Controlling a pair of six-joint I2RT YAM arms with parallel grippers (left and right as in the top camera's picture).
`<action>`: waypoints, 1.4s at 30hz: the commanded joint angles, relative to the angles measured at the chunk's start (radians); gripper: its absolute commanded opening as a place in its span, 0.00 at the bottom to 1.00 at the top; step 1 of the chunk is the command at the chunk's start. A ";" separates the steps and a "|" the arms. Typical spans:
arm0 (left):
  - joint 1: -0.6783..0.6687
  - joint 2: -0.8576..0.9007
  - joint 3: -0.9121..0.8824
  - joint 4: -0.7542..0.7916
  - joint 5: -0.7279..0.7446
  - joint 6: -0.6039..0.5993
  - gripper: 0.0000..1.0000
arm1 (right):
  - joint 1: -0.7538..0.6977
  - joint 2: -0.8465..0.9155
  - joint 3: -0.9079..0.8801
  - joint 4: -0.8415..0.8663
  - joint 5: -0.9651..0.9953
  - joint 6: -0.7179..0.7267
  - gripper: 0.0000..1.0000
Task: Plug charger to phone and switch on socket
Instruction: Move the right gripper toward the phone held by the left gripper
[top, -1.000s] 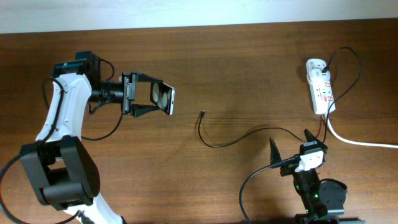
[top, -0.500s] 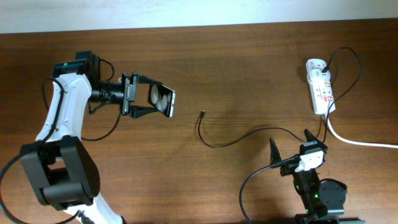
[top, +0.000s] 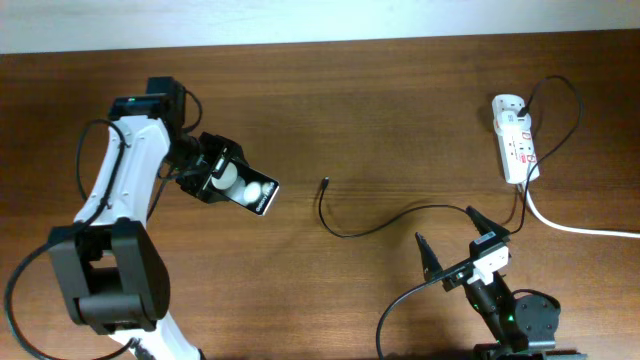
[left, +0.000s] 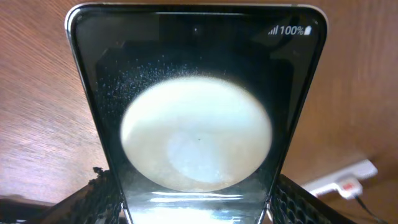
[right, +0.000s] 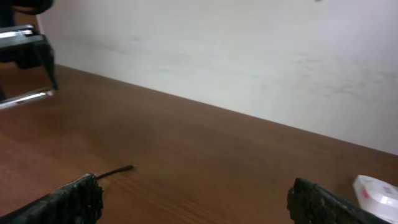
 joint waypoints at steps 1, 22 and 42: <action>-0.049 -0.032 0.025 0.009 -0.129 -0.074 0.00 | 0.011 0.085 0.075 0.004 -0.078 -0.004 0.99; -0.113 -0.165 0.025 0.114 -0.156 -0.244 0.00 | 0.011 1.262 0.705 0.005 -0.761 -0.006 0.99; -0.113 -0.164 0.025 0.125 -0.086 -0.261 0.00 | 0.074 1.431 0.705 0.195 -0.376 0.572 0.99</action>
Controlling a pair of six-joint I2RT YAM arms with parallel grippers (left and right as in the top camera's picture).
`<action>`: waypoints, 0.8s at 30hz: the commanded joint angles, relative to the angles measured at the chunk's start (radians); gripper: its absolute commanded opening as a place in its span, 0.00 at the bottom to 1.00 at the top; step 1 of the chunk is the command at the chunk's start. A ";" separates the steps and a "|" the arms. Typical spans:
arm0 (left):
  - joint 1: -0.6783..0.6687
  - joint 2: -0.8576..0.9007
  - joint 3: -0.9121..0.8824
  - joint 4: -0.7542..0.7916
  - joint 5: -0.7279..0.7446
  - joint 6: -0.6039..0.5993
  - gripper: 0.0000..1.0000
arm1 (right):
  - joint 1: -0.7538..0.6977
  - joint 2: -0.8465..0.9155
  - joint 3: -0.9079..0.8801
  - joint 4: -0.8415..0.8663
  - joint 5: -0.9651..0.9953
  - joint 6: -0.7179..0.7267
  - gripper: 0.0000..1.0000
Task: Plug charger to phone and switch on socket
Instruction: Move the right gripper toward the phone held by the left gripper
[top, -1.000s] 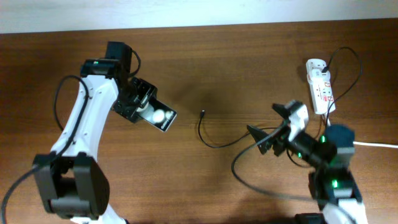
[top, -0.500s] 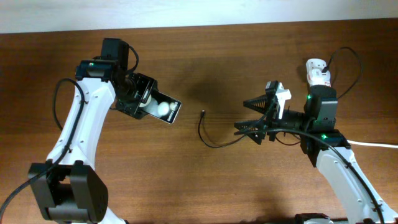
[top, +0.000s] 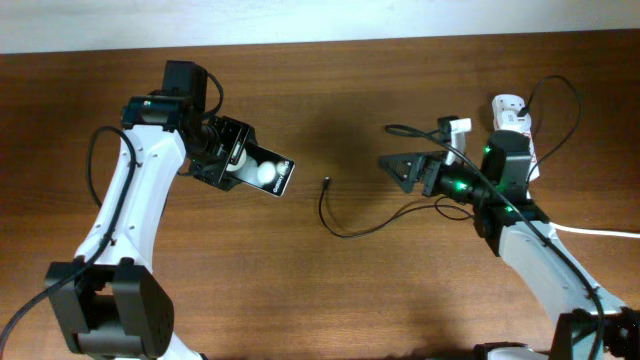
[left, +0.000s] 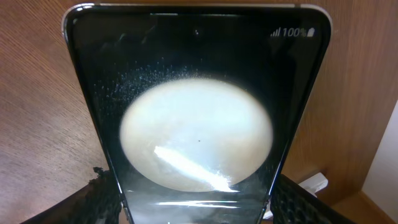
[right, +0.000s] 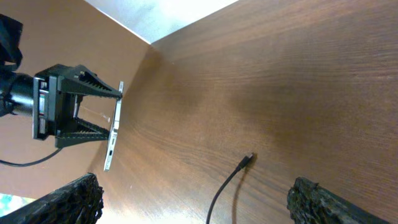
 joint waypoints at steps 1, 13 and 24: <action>0.000 -0.027 0.023 0.005 0.018 -0.014 0.00 | 0.065 0.034 0.016 0.006 0.095 0.070 1.00; 0.000 -0.027 0.023 0.005 0.029 -0.014 0.00 | 0.216 0.109 0.016 0.168 0.273 0.309 0.92; 0.000 -0.027 0.023 0.005 0.071 -0.039 0.00 | 0.322 0.167 0.016 0.365 0.272 0.505 0.85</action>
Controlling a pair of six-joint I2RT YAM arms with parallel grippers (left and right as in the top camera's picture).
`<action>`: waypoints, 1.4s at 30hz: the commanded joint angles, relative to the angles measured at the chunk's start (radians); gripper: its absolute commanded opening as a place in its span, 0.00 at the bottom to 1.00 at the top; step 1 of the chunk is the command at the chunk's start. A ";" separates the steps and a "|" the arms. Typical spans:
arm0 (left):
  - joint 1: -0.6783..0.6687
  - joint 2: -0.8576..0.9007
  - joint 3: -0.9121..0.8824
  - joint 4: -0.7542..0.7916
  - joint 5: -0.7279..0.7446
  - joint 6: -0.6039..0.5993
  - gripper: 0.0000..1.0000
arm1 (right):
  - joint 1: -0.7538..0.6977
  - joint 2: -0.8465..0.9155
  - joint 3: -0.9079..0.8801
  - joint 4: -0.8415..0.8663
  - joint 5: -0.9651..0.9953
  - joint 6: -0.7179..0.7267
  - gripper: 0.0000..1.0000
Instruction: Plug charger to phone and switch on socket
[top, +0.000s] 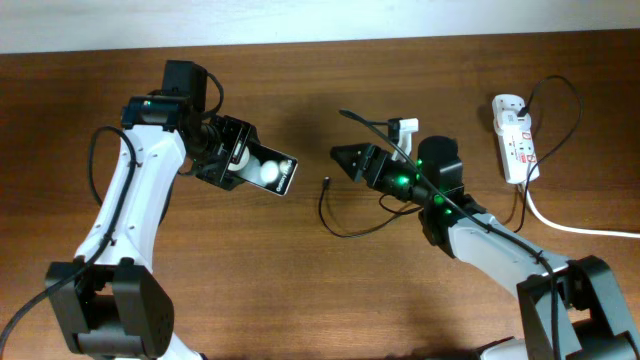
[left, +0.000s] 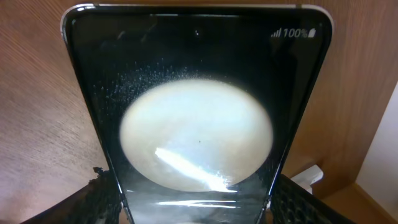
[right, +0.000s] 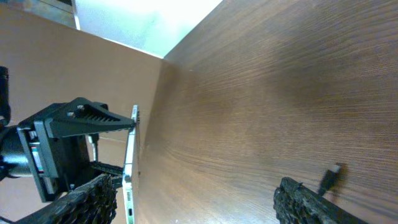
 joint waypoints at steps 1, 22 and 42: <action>0.000 -0.027 0.023 0.002 0.034 -0.029 0.00 | 0.035 0.007 0.014 0.049 0.009 0.014 0.85; -0.008 -0.027 0.023 -0.002 0.085 -0.029 0.00 | 0.258 0.008 0.018 0.107 0.255 0.012 0.64; -0.116 -0.027 0.023 0.000 0.085 -0.079 0.00 | 0.290 0.039 0.018 0.107 0.279 -0.011 0.61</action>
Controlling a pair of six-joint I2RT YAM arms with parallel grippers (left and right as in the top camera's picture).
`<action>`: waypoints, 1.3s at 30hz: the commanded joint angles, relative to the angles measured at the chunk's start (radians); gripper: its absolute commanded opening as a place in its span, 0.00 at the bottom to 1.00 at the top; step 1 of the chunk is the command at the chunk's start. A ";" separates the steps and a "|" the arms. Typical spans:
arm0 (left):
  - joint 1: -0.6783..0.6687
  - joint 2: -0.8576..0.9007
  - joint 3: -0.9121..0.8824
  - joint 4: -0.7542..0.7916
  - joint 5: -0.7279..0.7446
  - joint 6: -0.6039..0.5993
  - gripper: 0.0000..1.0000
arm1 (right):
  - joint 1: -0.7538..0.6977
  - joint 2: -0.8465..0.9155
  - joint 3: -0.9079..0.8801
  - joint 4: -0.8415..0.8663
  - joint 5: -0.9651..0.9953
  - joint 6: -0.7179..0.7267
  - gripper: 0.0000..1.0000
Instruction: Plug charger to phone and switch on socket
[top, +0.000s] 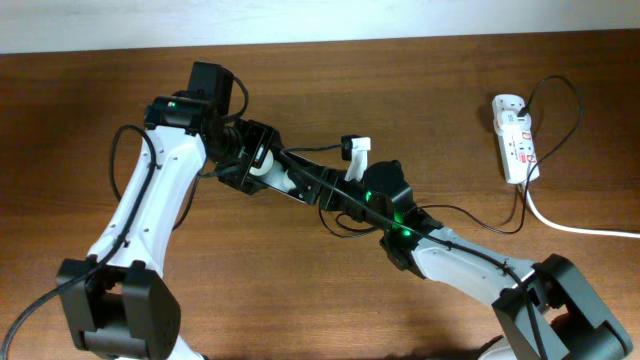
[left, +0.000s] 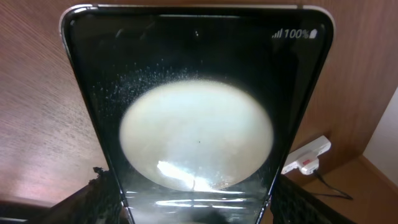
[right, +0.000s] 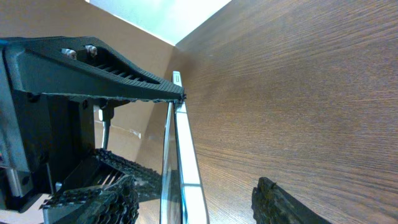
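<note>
The phone (top: 262, 166), screen lit, is held above the table with my left gripper (top: 245, 160) shut on it. It fills the left wrist view, phone (left: 196, 112) between the left gripper (left: 196, 208) fingers. My right gripper (top: 305, 180) is open, its fingers either side of the phone's free end. In the right wrist view the phone's thin edge (right: 181, 174) stands between the right gripper (right: 193, 202) fingers without touching them. The black charger cable (top: 450, 210) runs to the white socket strip (top: 514, 138). Its plug end is hidden under the right gripper.
The socket strip (left: 308, 155) also shows in the left wrist view at right. A white mains cord (top: 580, 228) leaves the strip toward the right edge. The cable loops on the wood (top: 335, 228) below the right gripper. The wall edge runs along the table's back.
My right gripper was right of the phone with a gap between them; now its open fingers stand either side of the phone's end. The left arm has carried the phone slightly right.
First the left gripper held the phone at the left and the right arm sat low at the front edge. Then the right gripper was up near the socket strip, pointing left. Later it was over the cable's plug end, and now it is at the phone.
</note>
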 joint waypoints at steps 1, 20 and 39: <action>-0.031 -0.027 0.023 0.004 0.021 -0.035 0.00 | 0.012 0.013 0.018 0.006 0.017 -0.014 0.60; -0.064 -0.027 0.023 0.013 0.021 -0.072 0.00 | 0.037 0.013 0.018 0.003 0.042 -0.014 0.35; -0.064 -0.027 0.023 0.012 0.021 -0.072 0.08 | 0.037 0.013 0.018 0.022 0.053 -0.013 0.20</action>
